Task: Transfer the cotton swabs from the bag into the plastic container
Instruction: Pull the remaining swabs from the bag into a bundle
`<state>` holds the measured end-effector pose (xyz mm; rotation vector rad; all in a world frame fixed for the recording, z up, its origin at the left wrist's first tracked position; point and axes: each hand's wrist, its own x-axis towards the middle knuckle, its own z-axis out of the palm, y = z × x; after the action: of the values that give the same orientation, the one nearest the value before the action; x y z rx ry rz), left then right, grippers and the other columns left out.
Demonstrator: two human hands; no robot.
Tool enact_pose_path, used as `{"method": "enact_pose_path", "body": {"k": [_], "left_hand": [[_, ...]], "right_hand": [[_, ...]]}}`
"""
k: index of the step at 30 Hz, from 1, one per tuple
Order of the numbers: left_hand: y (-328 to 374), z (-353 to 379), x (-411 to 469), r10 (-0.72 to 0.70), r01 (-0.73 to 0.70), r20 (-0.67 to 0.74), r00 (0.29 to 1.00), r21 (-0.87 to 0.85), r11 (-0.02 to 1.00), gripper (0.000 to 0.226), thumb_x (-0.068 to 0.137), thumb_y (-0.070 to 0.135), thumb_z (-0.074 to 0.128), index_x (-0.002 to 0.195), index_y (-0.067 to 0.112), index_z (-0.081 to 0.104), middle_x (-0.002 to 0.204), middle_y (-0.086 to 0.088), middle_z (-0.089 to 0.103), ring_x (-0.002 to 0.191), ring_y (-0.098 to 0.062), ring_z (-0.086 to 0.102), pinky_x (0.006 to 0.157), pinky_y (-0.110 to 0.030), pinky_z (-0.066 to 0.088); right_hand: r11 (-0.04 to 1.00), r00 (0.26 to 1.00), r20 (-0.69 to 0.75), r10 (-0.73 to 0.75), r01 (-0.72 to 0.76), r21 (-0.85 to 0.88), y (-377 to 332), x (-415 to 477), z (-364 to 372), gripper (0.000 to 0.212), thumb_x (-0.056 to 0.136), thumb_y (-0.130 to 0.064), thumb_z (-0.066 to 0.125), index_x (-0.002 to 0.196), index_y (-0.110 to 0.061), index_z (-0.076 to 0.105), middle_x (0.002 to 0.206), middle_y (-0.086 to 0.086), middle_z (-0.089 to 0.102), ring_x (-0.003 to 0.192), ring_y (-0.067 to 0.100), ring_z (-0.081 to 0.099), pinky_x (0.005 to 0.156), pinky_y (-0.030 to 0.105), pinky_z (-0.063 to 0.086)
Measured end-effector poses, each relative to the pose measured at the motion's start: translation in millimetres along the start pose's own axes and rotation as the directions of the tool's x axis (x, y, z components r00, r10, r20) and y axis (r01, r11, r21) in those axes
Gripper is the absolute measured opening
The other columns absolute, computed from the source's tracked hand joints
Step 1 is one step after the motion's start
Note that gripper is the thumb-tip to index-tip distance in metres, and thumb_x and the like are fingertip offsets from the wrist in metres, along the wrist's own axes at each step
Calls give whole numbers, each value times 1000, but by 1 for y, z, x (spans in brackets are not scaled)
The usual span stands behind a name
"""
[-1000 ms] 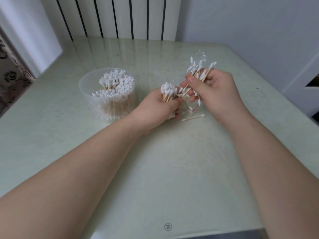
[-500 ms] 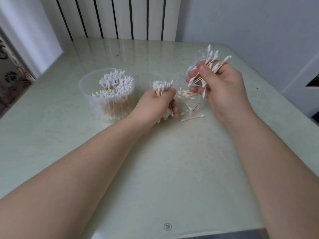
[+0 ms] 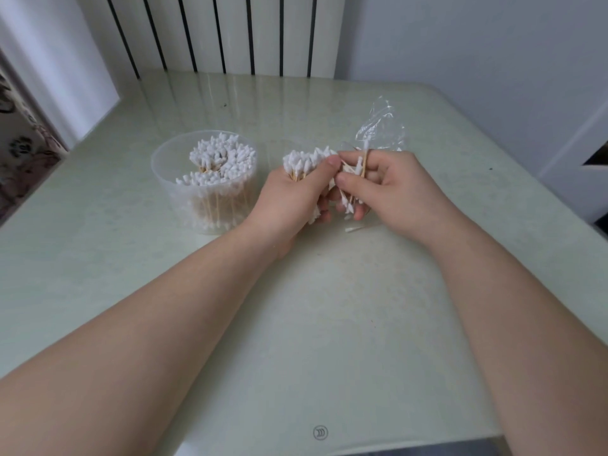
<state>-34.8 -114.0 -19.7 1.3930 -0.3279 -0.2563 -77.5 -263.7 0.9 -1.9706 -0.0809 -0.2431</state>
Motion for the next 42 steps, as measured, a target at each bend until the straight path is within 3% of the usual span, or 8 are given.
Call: {"method": "enact_pose_path", "body": {"k": [4,14,17,20,23,29,35,42], "left_hand": [[0,0,2,-64,59,-52,997,-81,995,23,104,21,56,90,8,70,78,-10,71,65,-21,66,56,-29,52],[1,2,3,-83,79,-94,992,-43,996,27,98,23,65,72,14,66,57,1,45,51,-17,46,53,-32,45],[1,1,1,-32,33,-10,999,24,999,27,94,28,72,92,1,71,60,0,44,55,-17,46,52,-30,45],[1,1,0,-3,2,37,999,29,1000,13,91,23,76,86,14,68,60,2,51,55,-16,47,50,-28,46],[0,0,-1,31,-34,57,998,42,999,12,89,18,78,86,13,67,68,-5,53,55,-16,47,49,-28,46],[-2,4,-1,52,-51,-14,999,58,997,18,95,14,70,81,6,62,58,2,55,52,-16,52,47,-27,46],[-2,2,2,-34,28,-89,995,-70,997,16,99,22,66,84,16,64,74,-3,60,72,-19,60,63,-37,53],[1,4,4,-105,80,-122,987,-195,977,19,104,15,55,86,14,57,68,0,65,66,-17,65,64,-35,56]], "right_hand": [[999,996,-69,50,-51,-15,3,3,-2,10,98,-12,63,103,-7,70,80,15,74,66,32,69,57,35,56],[989,997,-27,75,-78,-126,12,7,-1,23,105,-27,47,120,-28,65,52,-21,48,51,0,44,60,28,38],[987,996,42,85,-78,-144,10,6,-1,18,104,-33,47,92,-38,60,54,-21,44,53,1,40,63,33,36],[965,989,123,83,-49,-257,6,0,3,18,105,-35,46,118,-37,59,92,-18,65,81,5,60,79,36,47],[916,988,108,108,-56,-396,2,-2,4,57,105,-32,45,157,-34,22,151,-9,47,131,13,51,103,28,39],[875,987,144,73,5,-485,-5,-8,4,62,105,-25,44,159,-29,15,154,-3,45,128,25,55,100,25,40],[953,993,88,83,-54,-298,-6,-6,-6,39,98,-23,48,134,-29,60,62,-24,55,58,-7,53,59,11,40],[973,979,-171,110,-141,-183,2,5,-9,32,93,-23,42,108,-26,69,58,-13,50,49,-1,44,54,19,36]]}}
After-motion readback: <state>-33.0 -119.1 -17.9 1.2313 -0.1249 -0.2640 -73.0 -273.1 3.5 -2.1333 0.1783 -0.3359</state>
